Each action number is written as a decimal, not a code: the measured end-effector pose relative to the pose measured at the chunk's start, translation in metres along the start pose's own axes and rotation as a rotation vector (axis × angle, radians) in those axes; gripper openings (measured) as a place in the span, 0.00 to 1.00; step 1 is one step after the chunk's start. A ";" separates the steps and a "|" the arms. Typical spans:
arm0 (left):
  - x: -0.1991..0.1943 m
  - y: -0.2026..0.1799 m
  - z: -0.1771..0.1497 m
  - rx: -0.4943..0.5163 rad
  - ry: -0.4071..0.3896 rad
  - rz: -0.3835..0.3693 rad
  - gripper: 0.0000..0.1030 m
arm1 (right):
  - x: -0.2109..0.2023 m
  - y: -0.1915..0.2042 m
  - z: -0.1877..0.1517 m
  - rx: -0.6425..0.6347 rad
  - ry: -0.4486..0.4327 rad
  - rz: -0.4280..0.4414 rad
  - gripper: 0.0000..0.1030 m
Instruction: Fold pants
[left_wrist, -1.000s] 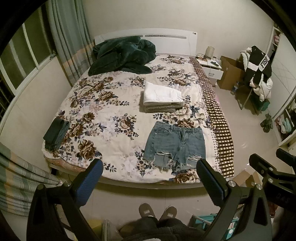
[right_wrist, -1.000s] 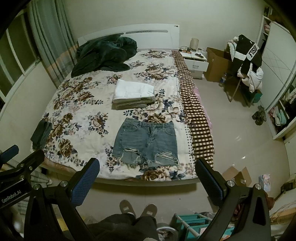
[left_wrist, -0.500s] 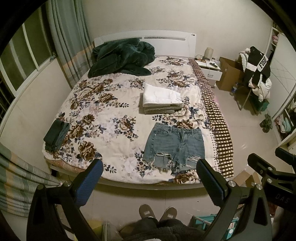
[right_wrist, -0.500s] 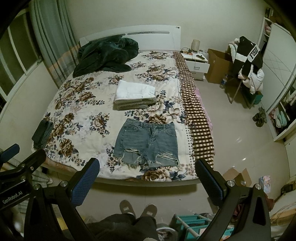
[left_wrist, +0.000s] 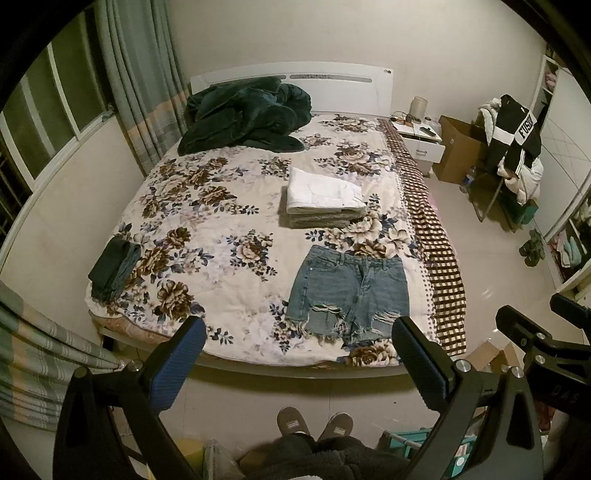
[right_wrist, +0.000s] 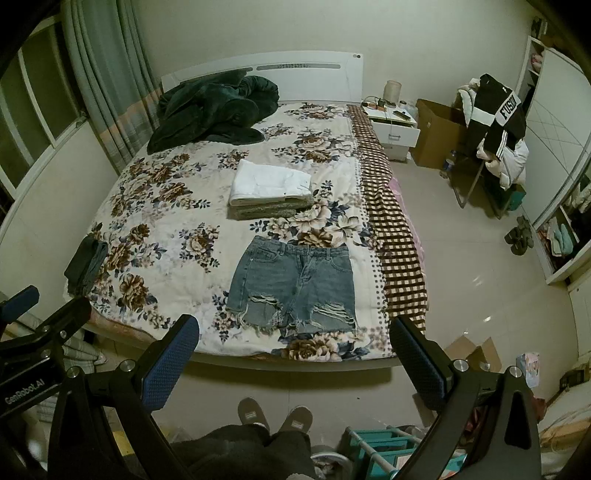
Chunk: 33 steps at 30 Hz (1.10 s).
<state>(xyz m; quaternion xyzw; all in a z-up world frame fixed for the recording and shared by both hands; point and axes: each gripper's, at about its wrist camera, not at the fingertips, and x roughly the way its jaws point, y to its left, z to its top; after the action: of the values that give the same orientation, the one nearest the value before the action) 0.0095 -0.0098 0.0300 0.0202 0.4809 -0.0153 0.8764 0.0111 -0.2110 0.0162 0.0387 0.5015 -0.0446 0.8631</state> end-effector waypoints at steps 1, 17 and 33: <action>0.001 0.001 -0.002 0.001 -0.002 0.001 1.00 | 0.000 0.000 0.000 0.000 -0.002 -0.002 1.00; -0.004 0.002 0.005 0.001 -0.006 0.000 1.00 | -0.005 -0.002 0.000 -0.001 -0.004 -0.001 1.00; -0.009 0.000 0.012 0.002 -0.004 -0.003 1.00 | -0.012 0.005 -0.001 0.004 0.002 -0.001 1.00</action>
<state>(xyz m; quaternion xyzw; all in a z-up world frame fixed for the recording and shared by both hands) 0.0144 -0.0104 0.0441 0.0205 0.4792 -0.0172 0.8773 0.0051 -0.2052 0.0260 0.0405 0.5021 -0.0460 0.8626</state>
